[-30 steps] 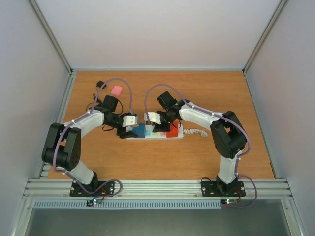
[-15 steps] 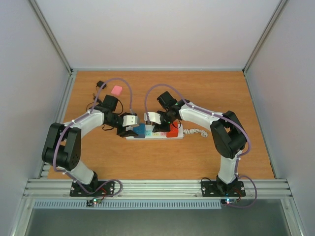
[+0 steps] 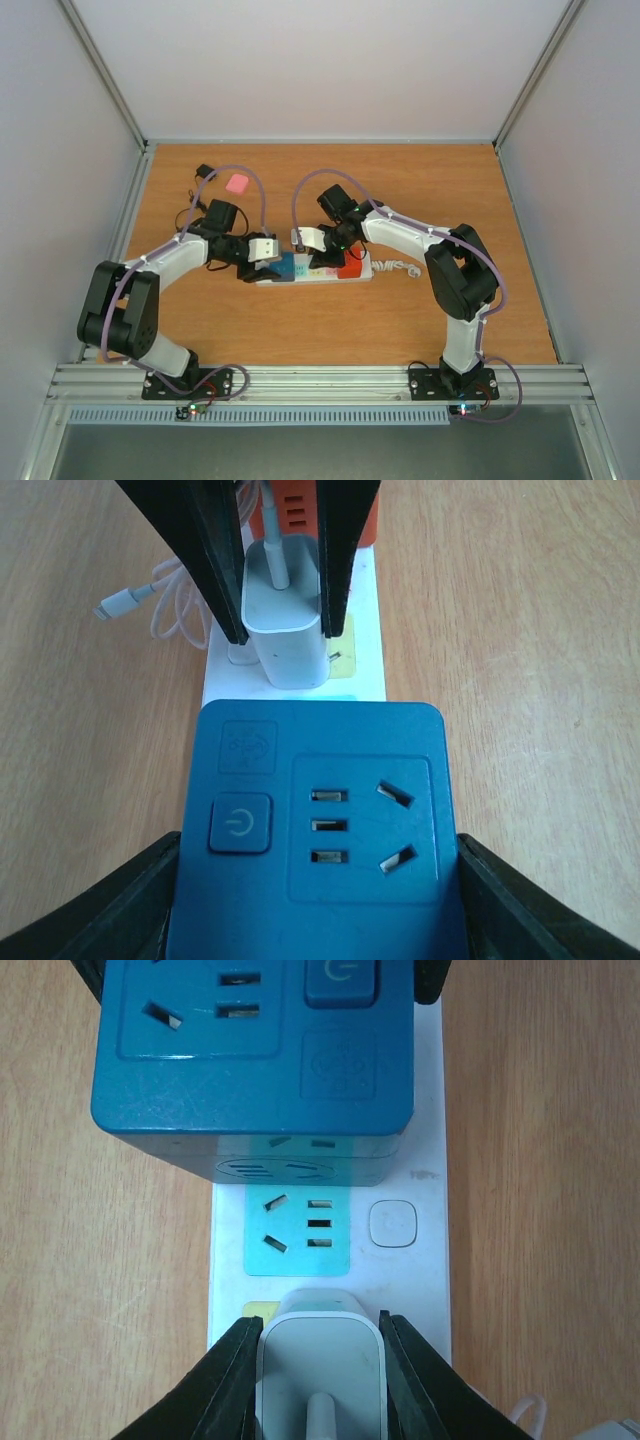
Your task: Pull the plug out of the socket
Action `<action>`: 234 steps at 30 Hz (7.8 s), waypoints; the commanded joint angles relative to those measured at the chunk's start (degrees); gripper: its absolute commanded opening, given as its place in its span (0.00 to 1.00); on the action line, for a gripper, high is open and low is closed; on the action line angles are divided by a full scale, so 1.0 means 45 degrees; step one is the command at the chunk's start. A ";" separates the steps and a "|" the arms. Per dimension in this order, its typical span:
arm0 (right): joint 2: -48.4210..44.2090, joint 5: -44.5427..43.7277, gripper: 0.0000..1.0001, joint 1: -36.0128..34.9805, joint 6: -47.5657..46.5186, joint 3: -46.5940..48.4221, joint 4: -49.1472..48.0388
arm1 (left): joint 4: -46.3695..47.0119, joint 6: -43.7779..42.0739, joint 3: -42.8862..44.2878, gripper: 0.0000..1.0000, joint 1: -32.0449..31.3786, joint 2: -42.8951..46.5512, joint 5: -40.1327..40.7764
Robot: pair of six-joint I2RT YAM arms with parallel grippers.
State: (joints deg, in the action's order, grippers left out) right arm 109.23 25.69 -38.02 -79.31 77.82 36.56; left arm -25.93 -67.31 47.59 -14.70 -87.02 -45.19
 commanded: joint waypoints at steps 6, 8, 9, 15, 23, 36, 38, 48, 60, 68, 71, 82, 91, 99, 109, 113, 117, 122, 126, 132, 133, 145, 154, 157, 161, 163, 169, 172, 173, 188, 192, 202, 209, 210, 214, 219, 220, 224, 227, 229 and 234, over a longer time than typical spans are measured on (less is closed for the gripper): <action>0.0593 -0.0896 0.07 -0.0145 -0.0155 -0.0190 -0.0122 | -0.0594 0.0751 0.1957 0.30 0.0023 -0.0456 -0.2444; 0.0573 -0.0939 0.07 -0.0145 -0.0197 -0.0259 -0.0173 | -0.1053 0.0997 0.2347 0.29 0.0117 -0.0747 -0.2781; 0.0571 -0.0948 0.07 -0.0145 -0.0195 -0.0279 -0.0191 | -0.1302 0.0998 0.2504 0.28 0.0136 -0.0875 -0.2816; 0.0551 -0.0959 0.07 -0.0103 -0.0130 -0.0360 -0.0291 | -0.1283 0.0557 0.2365 0.28 0.0168 -0.0631 -0.2598; 0.0631 -0.1081 0.06 0.0016 -0.0048 -0.0360 -0.0401 | -0.0308 -0.0176 0.1194 0.27 0.0051 0.0434 -0.1465; 0.0229 -0.0466 0.26 0.0072 0.0289 -0.0106 -0.0308 | -0.0756 0.0479 0.1209 0.26 0.0531 0.0766 -0.1245; 0.0055 -0.0127 0.35 0.0077 0.0498 0.0210 -0.0137 | -0.0365 0.0945 0.1143 0.26 0.0861 0.0888 -0.1278; -0.0558 0.0984 0.72 0.0074 0.0801 0.0909 0.0398 | 0.0611 0.3395 0.1161 0.27 0.1868 0.1426 -0.1132; -0.0855 0.1577 0.84 0.0090 0.1898 0.1947 0.0462 | 0.0712 0.4680 0.3509 0.28 0.3108 0.0517 0.0626; -0.1384 0.1622 0.99 0.0243 0.2705 0.2120 0.0372 | 0.0010 0.5798 0.5860 0.29 0.3110 -0.0799 0.2979; -0.1539 0.1625 0.98 0.0335 0.3030 0.2087 0.0447 | -0.0867 0.6280 0.6781 0.29 0.3110 -0.1317 0.3673; -0.1898 0.1543 0.98 0.0910 0.3489 0.1728 0.0470 | -0.4705 0.6739 0.8764 0.30 0.3110 -0.2171 0.9024; -0.2002 0.1736 0.99 0.1387 0.3355 0.1378 0.0451 | -0.4744 0.5511 0.9984 0.31 0.4973 -0.3813 1.2136; -0.2144 0.1498 0.99 0.1561 0.3229 0.0936 0.0275 | -0.2782 0.3233 0.9968 0.32 0.5256 -0.4986 1.4514; -0.2072 0.1530 0.99 0.2045 0.3265 0.0929 0.0335 | -0.2711 0.1370 1.0637 0.40 0.5253 -0.6528 1.5255; -0.2066 0.1614 0.99 0.2120 0.3408 0.0857 0.0242 | -0.2483 0.0761 1.0626 0.41 0.5221 -0.6920 1.5678; -0.2066 0.1615 0.98 0.2174 0.3477 0.0793 0.0144 | -0.2316 0.0167 1.0543 0.44 0.5164 -0.7184 1.6068; -0.2008 0.1566 0.99 0.2257 0.3508 0.0789 0.0033 | -0.2294 -0.0200 1.0523 0.46 0.4994 -0.7463 1.6273; -0.2005 0.1576 0.99 0.2327 0.3549 0.0773 0.0002 | -0.2191 -0.0425 1.0616 0.54 0.4842 -0.7727 1.6414; -0.2170 0.1537 0.99 0.2476 0.3523 0.0618 0.0002 | -0.2520 -0.0499 1.0876 0.74 0.4670 -0.7916 1.6274; -0.2199 0.1546 0.99 0.2507 0.3525 0.0617 0.0002 | -0.2572 -0.0524 1.0915 0.76 0.4672 -0.7935 1.6273; -0.2473 0.2383 0.99 0.3109 0.3208 0.0861 0.0699 | -0.3794 0.0446 1.1449 0.83 0.4575 -0.7234 1.4830; -0.2791 0.3356 0.99 0.3724 0.1613 0.0704 0.2636 | -0.3743 0.1591 1.0400 0.86 0.4182 -0.5137 1.1612; -0.3034 0.3537 0.98 0.3916 0.1150 0.0288 0.2940 | -0.3637 0.1904 0.9790 0.86 0.3955 -0.4223 1.0185; -0.3352 0.3743 0.99 0.4227 0.0634 -0.0335 0.3129 | -0.3608 0.2260 0.9171 0.85 0.3633 -0.3190 0.7770; -0.3444 0.3707 0.99 0.4362 0.0315 -0.0693 0.3156 | -0.3691 0.2472 0.8895 0.85 0.3485 -0.2788 0.6415; -0.3678 0.3454 0.97 0.4853 -0.0718 -0.1971 0.2854 | -0.4019 0.2571 0.7800 0.83 0.2662 -0.1835 0.3435; -0.3777 0.3397 0.97 0.4914 -0.0953 -0.2617 0.2315 | -0.3843 0.2429 0.6774 0.83 0.2387 -0.1263 0.1954; -0.3767 0.3502 0.97 0.4914 -0.1060 -0.2725 0.2118 | -0.3731 0.2310 0.6439 0.83 0.2198 -0.1091 0.1621; -0.2640 0.4192 0.97 0.4692 -0.2103 -0.3194 0.0724 | -0.1586 0.3852 0.3791 0.80 -0.0298 -0.0733 0.0587; -0.2623 0.4144 0.95 0.4423 -0.2020 -0.3430 0.0137 | -0.0942 0.4041 0.3326 0.80 -0.0644 -0.0772 0.0452; -0.2300 0.3865 0.83 0.3937 -0.2023 -0.3816 -0.0346 | 0.0103 0.2903 0.2827 0.75 -0.1766 -0.1581 0.0494; -0.2424 0.3797 0.72 0.3556 -0.1543 -0.4131 -0.0927 | 0.1296 0.3020 0.2430 0.71 -0.2358 -0.1851 0.0793; -0.2477 0.3802 0.69 0.3521 -0.1505 -0.4205 -0.1001 | 0.1517 0.2999 0.2368 0.70 -0.2385 -0.1870 0.0820; -0.2487 0.3766 0.60 0.3436 -0.1512 -0.4361 -0.1146 | 0.1675 0.2755 0.2314 0.68 -0.2463 -0.2073 0.0838; -0.2402 0.3763 0.54 0.3275 -0.1496 -0.4355 -0.1281 | 0.1549 0.1947 0.2241 0.66 -0.2829 -0.2312 0.0999; -0.2372 0.3763 0.53 0.3247 -0.1497 -0.4341 -0.1296 | 0.1528 0.1693 0.2219 0.65 -0.2918 -0.2364 0.1033; -0.2278 0.3706 0.49 0.3178 -0.1526 -0.4205 -0.1261 | 0.1613 0.1535 0.2253 0.60 -0.3042 -0.2576 0.0999; -0.2186 0.3653 0.47 0.3166 -0.1551 -0.4149 -0.1210 | 0.1680 0.1557 0.2283 0.53 -0.3070 -0.2775 0.1153; -0.2166 0.3610 0.47 0.3156 -0.1572 -0.4149 -0.1209 | 0.1681 0.1610 0.2374 0.48 -0.3081 -0.2855 0.1214; -0.2107 0.3457 0.45 0.3158 -0.1614 -0.4134 -0.1191 | 0.1541 0.1705 0.2497 0.35 -0.3081 -0.2864 0.1228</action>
State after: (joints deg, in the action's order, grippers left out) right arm 98.19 41.45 -22.63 -86.04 59.37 30.79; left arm -20.14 -59.00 58.08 -28.32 -98.96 -38.92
